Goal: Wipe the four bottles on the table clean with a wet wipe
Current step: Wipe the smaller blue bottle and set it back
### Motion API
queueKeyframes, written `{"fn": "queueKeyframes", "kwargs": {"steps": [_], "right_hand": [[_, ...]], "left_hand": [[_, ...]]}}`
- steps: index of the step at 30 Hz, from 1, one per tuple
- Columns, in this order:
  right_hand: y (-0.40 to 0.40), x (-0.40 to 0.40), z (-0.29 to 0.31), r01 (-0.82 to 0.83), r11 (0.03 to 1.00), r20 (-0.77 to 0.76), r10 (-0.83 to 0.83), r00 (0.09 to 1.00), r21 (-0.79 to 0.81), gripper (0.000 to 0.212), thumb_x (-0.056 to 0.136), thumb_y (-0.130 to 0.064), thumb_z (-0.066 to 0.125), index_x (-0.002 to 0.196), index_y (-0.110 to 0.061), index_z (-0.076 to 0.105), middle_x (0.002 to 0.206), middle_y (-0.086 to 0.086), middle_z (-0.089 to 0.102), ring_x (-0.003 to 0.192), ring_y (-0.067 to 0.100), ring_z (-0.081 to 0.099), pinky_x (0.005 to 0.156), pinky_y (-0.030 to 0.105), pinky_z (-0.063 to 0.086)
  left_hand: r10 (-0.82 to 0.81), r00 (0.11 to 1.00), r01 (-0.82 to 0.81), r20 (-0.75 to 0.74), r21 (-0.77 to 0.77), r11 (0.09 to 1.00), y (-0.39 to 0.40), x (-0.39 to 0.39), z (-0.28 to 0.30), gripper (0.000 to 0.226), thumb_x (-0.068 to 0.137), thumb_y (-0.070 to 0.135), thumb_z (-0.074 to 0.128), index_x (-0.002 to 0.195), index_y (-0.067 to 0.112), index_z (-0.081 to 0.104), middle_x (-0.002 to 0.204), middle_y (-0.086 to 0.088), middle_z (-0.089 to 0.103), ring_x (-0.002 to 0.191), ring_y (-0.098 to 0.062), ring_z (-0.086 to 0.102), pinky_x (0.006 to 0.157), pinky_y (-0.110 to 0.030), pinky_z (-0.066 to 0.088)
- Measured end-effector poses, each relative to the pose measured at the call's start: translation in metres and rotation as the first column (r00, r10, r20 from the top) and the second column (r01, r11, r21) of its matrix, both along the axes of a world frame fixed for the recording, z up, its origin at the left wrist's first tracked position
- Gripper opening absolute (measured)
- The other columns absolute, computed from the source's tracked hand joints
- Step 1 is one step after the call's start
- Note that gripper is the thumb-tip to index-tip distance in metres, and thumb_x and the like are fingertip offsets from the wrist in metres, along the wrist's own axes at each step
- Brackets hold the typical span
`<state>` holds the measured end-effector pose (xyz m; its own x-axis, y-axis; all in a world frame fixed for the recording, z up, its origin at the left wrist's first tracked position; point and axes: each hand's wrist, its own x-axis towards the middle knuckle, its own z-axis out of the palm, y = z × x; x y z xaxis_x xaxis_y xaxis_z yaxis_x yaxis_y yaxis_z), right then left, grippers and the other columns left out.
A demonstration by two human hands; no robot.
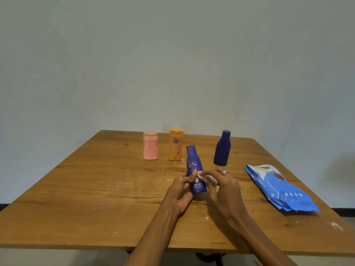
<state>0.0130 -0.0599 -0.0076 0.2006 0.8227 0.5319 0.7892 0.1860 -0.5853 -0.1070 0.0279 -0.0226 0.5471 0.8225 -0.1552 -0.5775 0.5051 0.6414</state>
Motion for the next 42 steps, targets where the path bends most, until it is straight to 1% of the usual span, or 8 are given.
{"fn": "queueKeyframes", "kwargs": {"steps": [5,10,14,24,28,31,37,42], "right_hand": [[-0.013,0.002,-0.019,0.023,0.999,-0.023,-0.024,0.999,-0.037,0.022,0.095,-0.027,0.063,0.111,-0.043,0.062,0.118,-0.019,0.055,0.111,-0.008,0.051,0.074,0.011,0.051],[-0.012,-0.004,-0.027,0.103,0.995,-0.032,-0.103,0.994,0.007,0.017,0.095,-0.034,0.063,0.109,-0.043,0.062,0.114,-0.018,0.058,0.107,-0.003,0.053,0.079,0.022,0.053],[-0.013,-0.017,-0.031,0.098,0.995,-0.019,-0.098,0.995,0.018,0.023,0.092,-0.034,0.067,0.114,-0.036,0.067,0.116,-0.013,0.057,0.109,0.001,0.054,0.072,0.005,0.044],[-0.013,-0.027,-0.03,0.107,0.994,0.055,-0.107,0.993,0.003,0.035,0.091,-0.028,0.07,0.125,-0.028,0.066,0.125,-0.001,0.058,0.115,0.006,0.053,0.078,0.008,0.046],[-0.01,-0.026,-0.012,0.063,0.994,0.09,-0.071,0.993,0.087,0.036,0.09,-0.017,0.071,0.124,-0.024,0.066,0.121,0.0,0.059,0.106,0.002,0.052,0.075,0.003,0.042],[0.005,-0.015,0.007,0.042,0.993,0.037,-0.047,0.998,0.114,0.033,0.089,-0.009,0.069,0.119,-0.021,0.07,0.116,0.0,0.06,0.1,0.006,0.055,0.081,0.014,0.05],[0.003,-0.009,0.018,-0.06,0.992,0.004,0.06,0.998,0.112,0.031,0.09,-0.001,0.066,0.114,-0.019,0.07,0.112,-0.012,0.057,0.099,0.004,0.06,0.077,0.006,0.048],[-0.024,-0.008,-0.01,-0.098,0.995,0.206,0.093,0.974,0.013,0.046,0.086,-0.012,0.073,0.125,-0.034,0.063,0.126,-0.018,0.046,0.109,-0.007,0.048,0.079,0.001,0.043]], "left_hand": [[-0.011,1.0,0.011,0.018,0.006,1.0,0.002,0.002,0.001,0.056,0.087,0.005,0.062,0.139,-0.006,0.044,0.125,-0.026,0.066,0.108,-0.037,0.069,0.081,-0.048,0.061],[-0.004,1.0,0.004,-0.006,0.033,0.999,0.003,0.005,0.001,0.061,0.087,0.02,0.065,0.138,-0.007,0.045,0.106,-0.021,0.065,0.092,-0.031,0.067,0.078,-0.046,0.06],[-0.105,0.99,0.109,0.098,-0.043,0.993,0.008,0.005,-0.002,0.071,0.098,0.053,0.043,0.144,-0.001,0.044,0.109,-0.022,0.062,0.099,-0.033,0.061,0.093,-0.046,0.051],[-0.133,0.99,0.132,0.054,0.031,0.991,0.008,0.005,-0.005,0.054,0.101,0.036,0.047,0.14,0.0,0.053,0.114,-0.024,0.062,0.103,-0.031,0.063,0.102,-0.046,0.047],[-0.148,0.987,0.145,0.064,0.052,0.988,0.012,0.005,-0.011,0.055,0.097,0.031,0.058,0.141,-0.001,0.053,0.135,-0.026,0.056,0.123,-0.036,0.057,0.113,-0.051,0.04],[-0.144,0.985,0.136,0.095,0.08,0.987,0.011,0.006,-0.014,0.052,0.095,0.022,0.064,0.139,-0.003,0.054,0.142,-0.029,0.053,0.135,-0.041,0.049,0.114,-0.058,0.036],[-0.101,0.992,0.094,0.075,0.09,0.991,0.011,0.005,-0.016,0.054,0.089,0.019,0.069,0.138,-0.001,0.056,0.141,-0.029,0.054,0.133,-0.042,0.051,0.111,-0.061,0.039],[-0.088,0.996,0.089,-0.018,0.073,0.993,0.008,0.003,-0.008,0.045,0.095,0.027,0.061,0.131,0.001,0.06,0.125,-0.025,0.066,0.108,-0.035,0.068,0.102,-0.05,0.05]]}}
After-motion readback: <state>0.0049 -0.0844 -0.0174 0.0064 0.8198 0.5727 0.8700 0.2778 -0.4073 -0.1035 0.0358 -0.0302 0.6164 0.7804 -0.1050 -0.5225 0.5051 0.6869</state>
